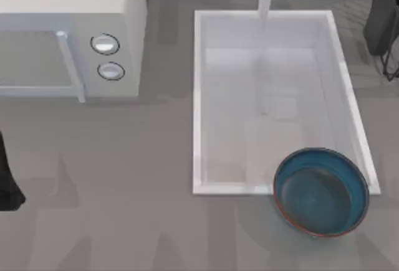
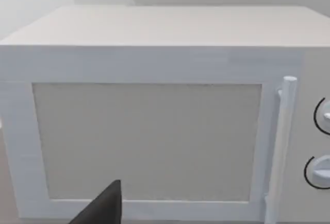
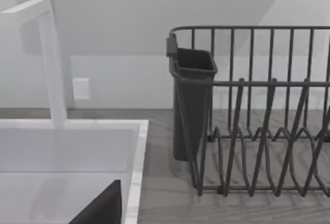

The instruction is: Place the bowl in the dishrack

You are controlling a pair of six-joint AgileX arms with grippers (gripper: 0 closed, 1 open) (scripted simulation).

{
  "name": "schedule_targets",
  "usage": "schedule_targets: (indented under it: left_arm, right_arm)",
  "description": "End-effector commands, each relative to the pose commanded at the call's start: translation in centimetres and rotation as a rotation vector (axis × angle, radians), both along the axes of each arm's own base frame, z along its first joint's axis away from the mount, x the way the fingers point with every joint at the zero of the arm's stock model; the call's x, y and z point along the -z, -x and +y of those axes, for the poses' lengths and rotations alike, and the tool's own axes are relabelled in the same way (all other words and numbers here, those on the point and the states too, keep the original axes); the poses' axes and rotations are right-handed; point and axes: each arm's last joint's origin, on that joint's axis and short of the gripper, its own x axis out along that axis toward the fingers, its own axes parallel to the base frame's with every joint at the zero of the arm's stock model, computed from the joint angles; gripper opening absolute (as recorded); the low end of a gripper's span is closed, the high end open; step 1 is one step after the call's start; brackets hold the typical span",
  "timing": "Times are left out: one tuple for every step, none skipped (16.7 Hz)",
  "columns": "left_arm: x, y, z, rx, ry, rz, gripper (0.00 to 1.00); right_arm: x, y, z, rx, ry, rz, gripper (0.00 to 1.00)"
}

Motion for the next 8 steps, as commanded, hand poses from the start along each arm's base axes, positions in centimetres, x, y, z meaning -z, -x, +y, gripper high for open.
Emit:
schedule_targets:
  left_arm:
    - [0.0,0.0,0.0,0.000,0.000,0.000,1.00]
    - [0.0,0.0,0.0,0.000,0.000,0.000,1.00]
    - [0.0,0.0,0.0,0.000,0.000,0.000,1.00]
    - [0.0,0.0,0.0,0.000,0.000,0.000,1.00]
    - [0.0,0.0,0.0,0.000,0.000,0.000,1.00]
    - [0.0,0.0,0.0,0.000,0.000,0.000,1.00]
    - [0.0,0.0,0.0,0.000,0.000,0.000,1.00]
    - [0.0,0.0,0.0,0.000,0.000,0.000,1.00]
  right_arm:
    - [0.0,0.0,0.0,0.000,0.000,0.000,1.00]
    - [0.0,0.0,0.0,0.000,0.000,0.001,1.00]
    - [-0.2,0.0,0.0,-0.003,-0.004,0.012,1.00]
    - [-0.5,0.0,0.1,-0.009,-0.010,0.033,1.00]
    - [-1.1,0.0,0.2,-0.017,-0.020,0.064,1.00]
    - [-1.7,-0.1,0.4,-0.028,-0.031,0.104,1.00]
    - [-2.5,-0.3,0.6,-0.040,-0.043,0.154,1.00]
    - [-3.3,-0.5,0.8,-0.053,-0.057,0.216,1.00]
